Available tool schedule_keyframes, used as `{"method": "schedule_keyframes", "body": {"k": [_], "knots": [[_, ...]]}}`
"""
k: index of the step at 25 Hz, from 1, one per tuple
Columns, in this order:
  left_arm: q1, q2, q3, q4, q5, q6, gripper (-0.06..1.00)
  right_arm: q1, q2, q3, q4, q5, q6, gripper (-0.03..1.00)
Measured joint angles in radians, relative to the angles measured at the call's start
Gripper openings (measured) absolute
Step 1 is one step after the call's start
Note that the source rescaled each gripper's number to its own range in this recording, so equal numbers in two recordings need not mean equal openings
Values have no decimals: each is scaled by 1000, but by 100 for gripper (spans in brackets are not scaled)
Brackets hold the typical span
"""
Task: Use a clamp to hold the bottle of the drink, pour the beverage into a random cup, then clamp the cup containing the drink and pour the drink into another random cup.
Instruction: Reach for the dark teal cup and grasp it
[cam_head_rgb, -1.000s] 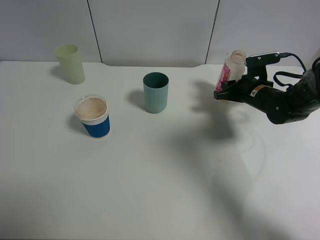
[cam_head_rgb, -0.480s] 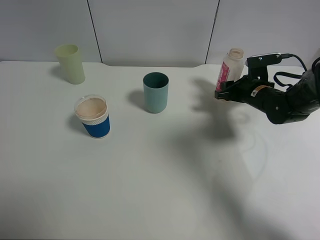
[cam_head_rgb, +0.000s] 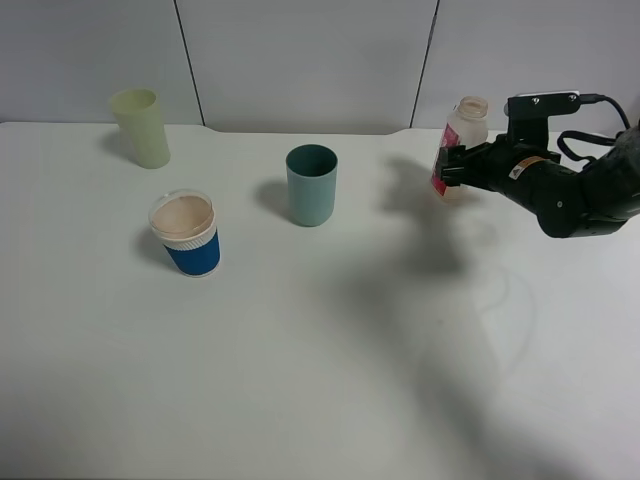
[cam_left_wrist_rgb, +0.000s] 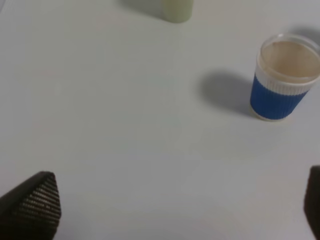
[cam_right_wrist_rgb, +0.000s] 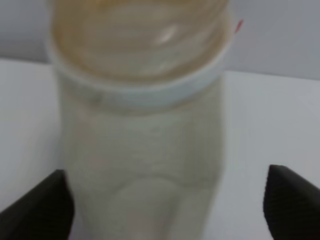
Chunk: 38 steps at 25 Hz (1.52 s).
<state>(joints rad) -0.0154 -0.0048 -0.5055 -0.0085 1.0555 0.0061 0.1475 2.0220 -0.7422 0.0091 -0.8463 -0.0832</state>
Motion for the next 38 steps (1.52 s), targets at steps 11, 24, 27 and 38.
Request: {"method": "schedule_keyframes", "body": {"k": [11, 24, 27, 38], "knots": [[0, 0, 0, 0, 0, 0, 99, 0, -61, 1, 53, 83, -25, 76], [0, 0, 0, 0, 0, 0, 99, 0, -221, 3, 83, 166, -70, 86], [0, 0, 0, 0, 0, 0, 99, 0, -262, 3, 83, 167, -80, 86], [0, 0, 0, 0, 0, 0, 99, 0, -423, 4, 86, 232, -86, 86]]}}
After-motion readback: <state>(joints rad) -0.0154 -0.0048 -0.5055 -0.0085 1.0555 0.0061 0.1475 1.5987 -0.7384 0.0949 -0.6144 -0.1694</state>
